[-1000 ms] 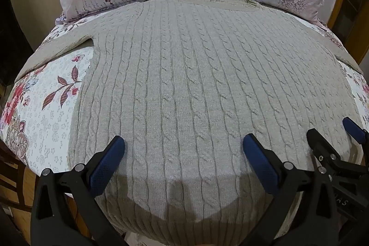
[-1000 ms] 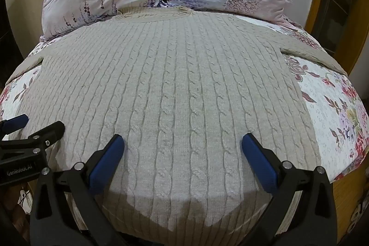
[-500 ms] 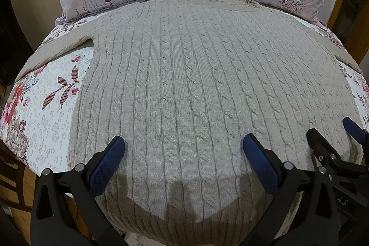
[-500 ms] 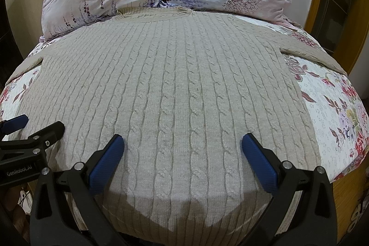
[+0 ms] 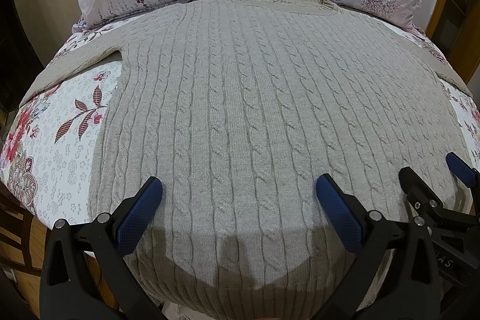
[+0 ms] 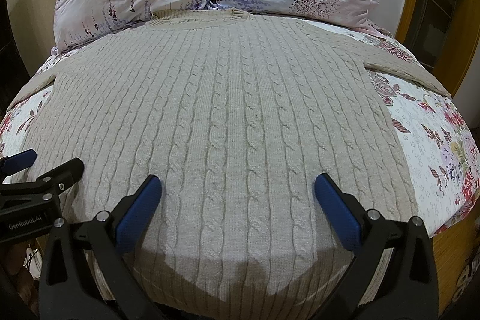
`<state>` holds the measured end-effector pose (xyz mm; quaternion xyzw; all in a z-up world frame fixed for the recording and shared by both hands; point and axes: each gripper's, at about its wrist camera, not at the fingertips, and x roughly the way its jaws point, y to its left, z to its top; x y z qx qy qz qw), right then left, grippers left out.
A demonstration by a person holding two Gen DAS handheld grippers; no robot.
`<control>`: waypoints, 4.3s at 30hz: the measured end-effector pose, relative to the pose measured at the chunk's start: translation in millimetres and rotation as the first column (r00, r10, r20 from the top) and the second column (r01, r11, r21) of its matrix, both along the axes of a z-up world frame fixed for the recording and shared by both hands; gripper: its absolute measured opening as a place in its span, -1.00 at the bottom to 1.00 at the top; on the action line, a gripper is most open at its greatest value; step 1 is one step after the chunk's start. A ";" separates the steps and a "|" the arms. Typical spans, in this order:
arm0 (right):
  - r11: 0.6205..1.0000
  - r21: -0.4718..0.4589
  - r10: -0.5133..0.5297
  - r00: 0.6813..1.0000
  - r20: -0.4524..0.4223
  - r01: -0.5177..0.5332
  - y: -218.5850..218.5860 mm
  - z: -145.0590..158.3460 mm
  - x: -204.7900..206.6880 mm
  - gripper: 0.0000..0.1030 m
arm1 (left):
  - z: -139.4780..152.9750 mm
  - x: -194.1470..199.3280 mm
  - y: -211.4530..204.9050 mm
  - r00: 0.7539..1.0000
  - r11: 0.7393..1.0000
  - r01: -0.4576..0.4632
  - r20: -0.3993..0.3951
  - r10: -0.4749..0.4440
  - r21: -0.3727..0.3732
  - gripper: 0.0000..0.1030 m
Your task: Fold small clothes
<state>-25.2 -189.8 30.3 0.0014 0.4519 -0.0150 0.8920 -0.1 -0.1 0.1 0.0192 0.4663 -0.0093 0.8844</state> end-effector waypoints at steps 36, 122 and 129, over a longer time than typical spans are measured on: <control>1.000 0.000 0.009 1.000 -0.006 -0.009 1.8 -0.5 -0.6 0.97 | 0.1 0.5 0.0 1.000 1.000 0.001 -0.006 -0.001 0.001 0.97; 0.926 0.370 0.000 0.979 0.202 -0.076 -125.6 17.8 180.6 -0.86 | 34.2 162.2 35.3 0.982 0.900 0.179 0.130 -0.138 -0.397 0.97; 0.903 0.424 0.064 0.998 0.019 -0.066 -90.6 -38.2 185.1 -0.69 | 28.8 166.4 38.5 0.988 0.866 0.155 0.086 -0.130 -0.475 0.97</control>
